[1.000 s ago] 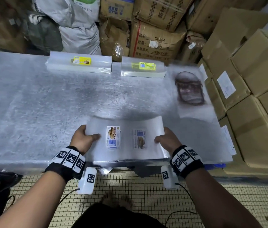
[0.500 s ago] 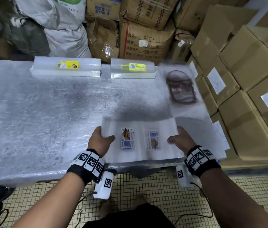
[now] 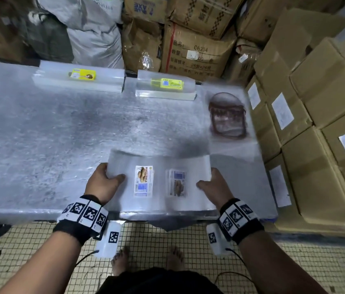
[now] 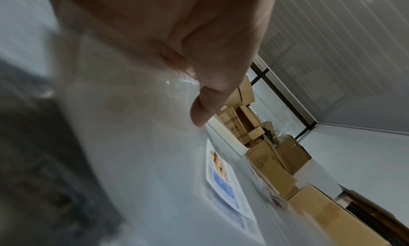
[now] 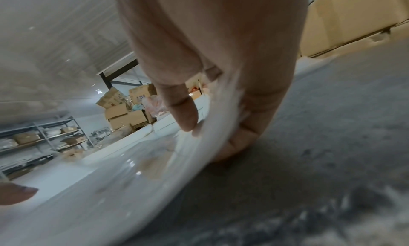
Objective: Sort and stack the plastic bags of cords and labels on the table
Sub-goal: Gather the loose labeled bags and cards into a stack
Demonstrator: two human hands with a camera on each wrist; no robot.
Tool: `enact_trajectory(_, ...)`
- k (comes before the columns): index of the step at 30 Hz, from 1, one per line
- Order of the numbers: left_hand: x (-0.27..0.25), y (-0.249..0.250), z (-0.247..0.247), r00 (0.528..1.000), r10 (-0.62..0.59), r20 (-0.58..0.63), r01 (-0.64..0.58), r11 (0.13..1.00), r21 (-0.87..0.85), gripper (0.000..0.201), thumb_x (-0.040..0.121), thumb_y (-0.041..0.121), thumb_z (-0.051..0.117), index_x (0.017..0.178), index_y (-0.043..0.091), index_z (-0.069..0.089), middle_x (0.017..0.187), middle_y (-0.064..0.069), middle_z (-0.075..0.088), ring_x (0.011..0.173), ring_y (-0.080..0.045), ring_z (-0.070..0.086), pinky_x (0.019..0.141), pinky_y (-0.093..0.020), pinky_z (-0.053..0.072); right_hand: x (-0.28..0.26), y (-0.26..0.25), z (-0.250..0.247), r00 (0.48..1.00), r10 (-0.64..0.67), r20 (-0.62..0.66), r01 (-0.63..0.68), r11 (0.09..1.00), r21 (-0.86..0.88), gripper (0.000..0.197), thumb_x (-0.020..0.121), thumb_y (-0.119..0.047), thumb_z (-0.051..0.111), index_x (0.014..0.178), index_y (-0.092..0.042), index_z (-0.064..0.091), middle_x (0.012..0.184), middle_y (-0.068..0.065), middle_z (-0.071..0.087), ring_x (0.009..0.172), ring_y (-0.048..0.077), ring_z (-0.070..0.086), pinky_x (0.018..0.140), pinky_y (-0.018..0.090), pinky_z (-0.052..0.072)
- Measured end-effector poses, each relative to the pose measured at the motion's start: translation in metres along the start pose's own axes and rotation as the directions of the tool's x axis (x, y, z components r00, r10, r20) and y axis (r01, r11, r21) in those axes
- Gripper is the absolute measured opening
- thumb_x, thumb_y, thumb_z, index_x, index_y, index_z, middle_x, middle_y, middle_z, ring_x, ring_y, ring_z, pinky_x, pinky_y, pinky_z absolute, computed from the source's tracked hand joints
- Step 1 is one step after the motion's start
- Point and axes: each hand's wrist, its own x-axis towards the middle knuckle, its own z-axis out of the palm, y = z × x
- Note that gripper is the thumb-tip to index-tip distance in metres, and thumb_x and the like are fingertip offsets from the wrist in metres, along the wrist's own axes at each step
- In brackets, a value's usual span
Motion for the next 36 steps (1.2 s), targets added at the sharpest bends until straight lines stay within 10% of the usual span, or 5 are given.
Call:
enact_trajectory(21, 0.007, -0.022, -0.033, 0.997, 0.038, -0.062, -0.032, 0.995, 0.096, 0.041, 0.092, 0.016, 0.062, 0.132, 0.012, 0.053, 0.121, -0.014, 0.065, 0.107, -0.033, 0.06, 0.093, -0.04, 0.046, -0.01, -0.012, 0.03, 0.999, -0.044, 0.013, 0.045, 0.992, -0.114, 0.042, 0.095, -0.012, 0.054, 0.136, -0.011, 0.043, 0.112, 0.001, 0.056, 0.098, 0.019, 0.053, 0.08, 0.027, 0.039)
enact_trajectory(36, 0.003, -0.026, -0.04, 0.986, 0.159, -0.052, -0.141, 0.957, 0.252, 0.029, 0.087, 0.012, 0.062, 0.116, 0.008, 0.063, 0.105, -0.017, 0.068, 0.091, -0.033, 0.062, 0.08, -0.034, 0.048, -0.016, -0.006, 0.024, 0.994, -0.099, -0.054, 0.075, 0.939, -0.335, 0.011, 0.093, -0.012, 0.049, 0.093, -0.002, 0.055, 0.075, 0.003, 0.049, 0.066, 0.018, 0.046, 0.052, 0.025, 0.03)
